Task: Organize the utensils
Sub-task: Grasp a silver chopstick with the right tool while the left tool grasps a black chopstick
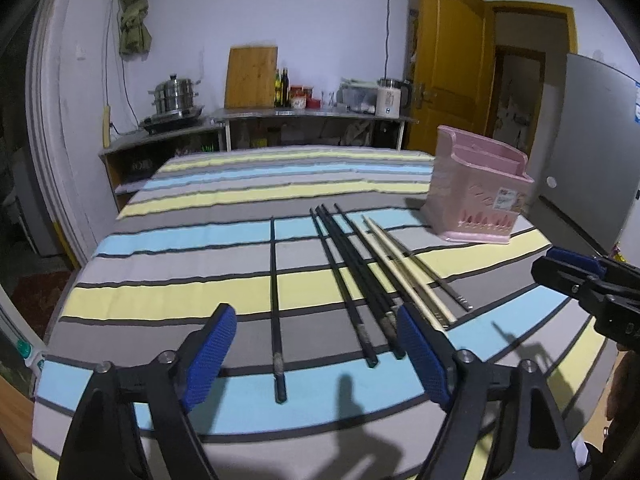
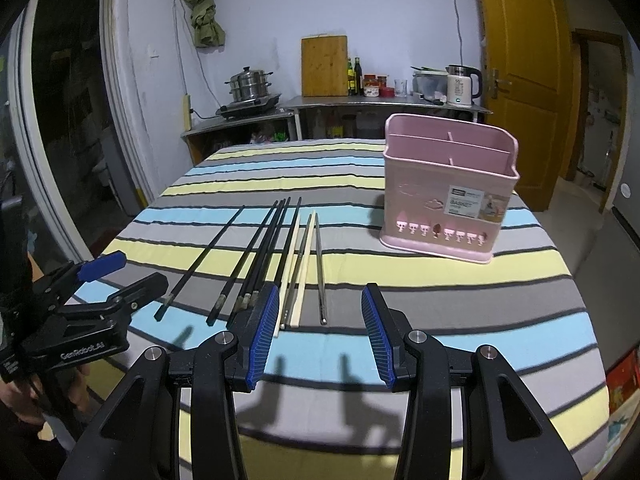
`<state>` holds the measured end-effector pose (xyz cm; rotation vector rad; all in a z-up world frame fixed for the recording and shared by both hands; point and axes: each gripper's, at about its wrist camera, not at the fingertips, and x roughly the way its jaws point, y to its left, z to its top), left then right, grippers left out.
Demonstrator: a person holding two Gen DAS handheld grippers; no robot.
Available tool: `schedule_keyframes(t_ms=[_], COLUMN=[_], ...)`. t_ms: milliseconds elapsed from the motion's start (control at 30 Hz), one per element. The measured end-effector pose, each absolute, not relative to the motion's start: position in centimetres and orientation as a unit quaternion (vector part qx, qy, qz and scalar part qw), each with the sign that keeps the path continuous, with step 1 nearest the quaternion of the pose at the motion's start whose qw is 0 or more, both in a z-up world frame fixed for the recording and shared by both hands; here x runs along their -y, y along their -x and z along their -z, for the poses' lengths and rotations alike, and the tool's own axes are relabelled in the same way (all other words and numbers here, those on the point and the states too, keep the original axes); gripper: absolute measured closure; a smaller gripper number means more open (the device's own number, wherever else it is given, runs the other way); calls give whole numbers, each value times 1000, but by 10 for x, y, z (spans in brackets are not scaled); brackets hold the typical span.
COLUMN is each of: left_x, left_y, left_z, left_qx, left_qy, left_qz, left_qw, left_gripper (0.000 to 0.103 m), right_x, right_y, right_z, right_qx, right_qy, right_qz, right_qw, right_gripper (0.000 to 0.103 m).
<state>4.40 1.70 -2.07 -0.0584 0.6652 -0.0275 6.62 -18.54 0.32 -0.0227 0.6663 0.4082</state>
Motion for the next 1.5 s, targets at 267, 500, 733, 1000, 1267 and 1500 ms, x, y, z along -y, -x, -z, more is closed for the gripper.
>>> schedule_keyframes(t_ms=[267, 500, 733, 1000, 1267, 1500], left_x=[-42, -62, -67, -68, -59, -55], left_y=[-95, -141, -173, -193, -208, -217], left_z=[35, 54, 69, 68, 70, 69], left_qx=[-375, -430, -461, -463, -466, -467], left_qy=[37, 57, 62, 60, 21, 2], left_qz=[5, 11, 21, 25, 12, 2], left_qw=[926, 901, 885, 884, 884, 884], left_gripper=[28, 37, 52, 58, 58, 90], right_x=[161, 151, 137, 123, 114, 107], right_y=[-110, -148, -184, -214, -231, -239], right_z=[10, 26, 42, 60, 67, 67], right_qx=[-352, -383, -409, -438, -450, -454], right_qy=[38, 49, 66, 73, 80, 92], right_qz=[-205, -212, -210, -216, -212, -210], right_qw=[912, 898, 886, 870, 864, 861], right_gripper=[59, 59, 76, 84, 87, 95])
